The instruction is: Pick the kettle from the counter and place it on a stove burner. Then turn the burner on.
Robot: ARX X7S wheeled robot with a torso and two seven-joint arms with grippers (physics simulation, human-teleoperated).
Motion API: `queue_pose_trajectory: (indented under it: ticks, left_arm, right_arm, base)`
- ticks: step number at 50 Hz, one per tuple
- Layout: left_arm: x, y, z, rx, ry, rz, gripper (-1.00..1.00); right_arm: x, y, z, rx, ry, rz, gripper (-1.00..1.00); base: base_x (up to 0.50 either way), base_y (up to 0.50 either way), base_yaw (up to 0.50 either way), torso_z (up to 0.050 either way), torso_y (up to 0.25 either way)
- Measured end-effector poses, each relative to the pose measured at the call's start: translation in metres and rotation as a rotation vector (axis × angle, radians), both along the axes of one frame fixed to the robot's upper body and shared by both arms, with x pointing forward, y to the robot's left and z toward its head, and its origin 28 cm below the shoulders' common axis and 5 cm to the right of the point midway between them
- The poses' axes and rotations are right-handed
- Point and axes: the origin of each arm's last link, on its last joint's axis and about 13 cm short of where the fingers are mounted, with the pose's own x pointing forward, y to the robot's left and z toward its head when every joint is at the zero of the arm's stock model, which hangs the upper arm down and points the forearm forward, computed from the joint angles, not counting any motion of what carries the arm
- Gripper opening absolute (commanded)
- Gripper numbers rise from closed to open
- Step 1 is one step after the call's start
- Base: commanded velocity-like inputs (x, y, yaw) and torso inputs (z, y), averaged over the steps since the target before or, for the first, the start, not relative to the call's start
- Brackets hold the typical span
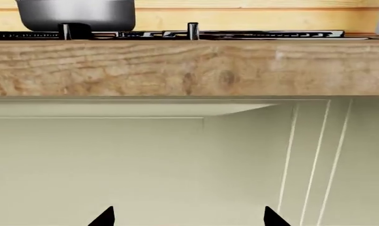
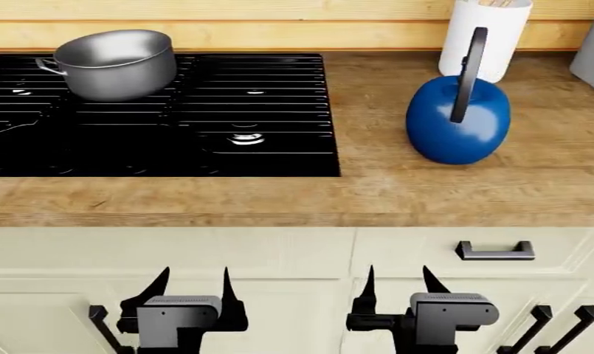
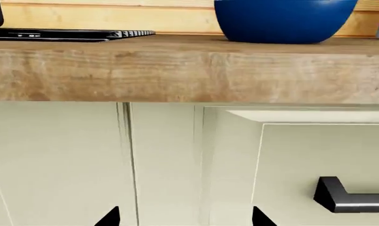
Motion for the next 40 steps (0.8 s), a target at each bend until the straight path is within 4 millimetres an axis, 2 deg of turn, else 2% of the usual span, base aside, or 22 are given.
queue_pose_trajectory:
  ticks: [8,18,40]
  left_arm:
    - [0.0001,0.0000,0.0004,-0.003,-0.001,0.000,1.00]
    - [-0.0005,-0.0001,0.0015,-0.015,-0.009,0.000,1.00]
    - [-0.0021,0.0005,0.0049,-0.057,-0.043,-0.013,1.00]
  right_arm:
    - [0.0002,0.0000,0.0000,0.000,0.001,-0.001,1.00]
    - [0.0004,-0.0003,-0.0002,-0.006,0.002,-0.001,1.00]
    - [0.0014,-0.0009,-0.0018,-0.003,0.001,0.000,1.00]
  base:
    - [0.00,-0.36,0.00,0.000,0.000]
    - [0.00,0.00,0.00,0.000,0.000]
    - [0.00,0.00,0.00,0.049,0.000]
